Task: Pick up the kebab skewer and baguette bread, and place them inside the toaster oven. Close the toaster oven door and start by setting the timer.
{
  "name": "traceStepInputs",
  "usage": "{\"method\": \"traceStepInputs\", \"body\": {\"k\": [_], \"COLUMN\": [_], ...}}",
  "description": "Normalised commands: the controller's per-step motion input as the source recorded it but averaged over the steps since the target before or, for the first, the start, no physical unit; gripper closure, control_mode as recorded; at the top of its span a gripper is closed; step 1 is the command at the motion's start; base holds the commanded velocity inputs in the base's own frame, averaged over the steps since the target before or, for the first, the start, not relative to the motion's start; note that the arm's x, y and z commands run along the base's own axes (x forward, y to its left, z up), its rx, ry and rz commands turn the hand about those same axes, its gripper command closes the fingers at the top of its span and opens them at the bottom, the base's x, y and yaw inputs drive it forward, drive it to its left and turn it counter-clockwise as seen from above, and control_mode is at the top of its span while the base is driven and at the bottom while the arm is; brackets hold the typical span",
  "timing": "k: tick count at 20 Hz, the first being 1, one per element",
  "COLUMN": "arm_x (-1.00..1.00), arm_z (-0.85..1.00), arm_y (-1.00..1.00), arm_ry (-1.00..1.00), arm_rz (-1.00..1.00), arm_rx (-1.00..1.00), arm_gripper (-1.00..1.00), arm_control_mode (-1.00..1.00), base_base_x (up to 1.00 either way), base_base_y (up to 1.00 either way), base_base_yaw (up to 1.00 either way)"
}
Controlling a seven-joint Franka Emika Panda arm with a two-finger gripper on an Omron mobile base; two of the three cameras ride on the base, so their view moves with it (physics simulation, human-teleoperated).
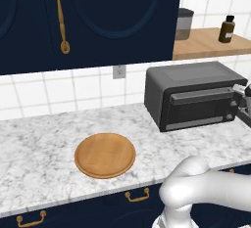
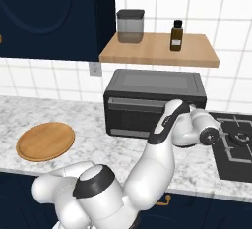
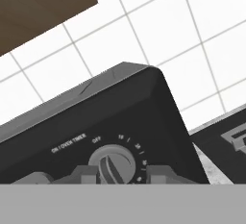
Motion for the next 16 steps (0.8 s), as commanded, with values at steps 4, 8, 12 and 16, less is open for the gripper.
{"method": "traceStepInputs", "body": {"k": [4,8,12,16], "arm_x": [0.00,0.00,0.00,0.00], "arm_z": [0.00,0.00,0.00,-0.01], "arm_y": [0.00,0.00,0.00,0.00], "arm_ry": [0.00,0.00,0.00,0.00], "arm_rz": [0.00,0.00,0.00,0.00], "arm_rx": [0.00,0.00,0.00,0.02], "arm_gripper": [1.00,1.00,1.00,1.00], "arm_control_mode": [-1.00,-1.00,-1.00,-1.00], "base_base_x": [0.00,0.00,0.00,0.00], "base_base_y": [0.00,0.00,0.00,0.00], "base_base_yaw": [0.00,0.00,0.00,0.00]}}
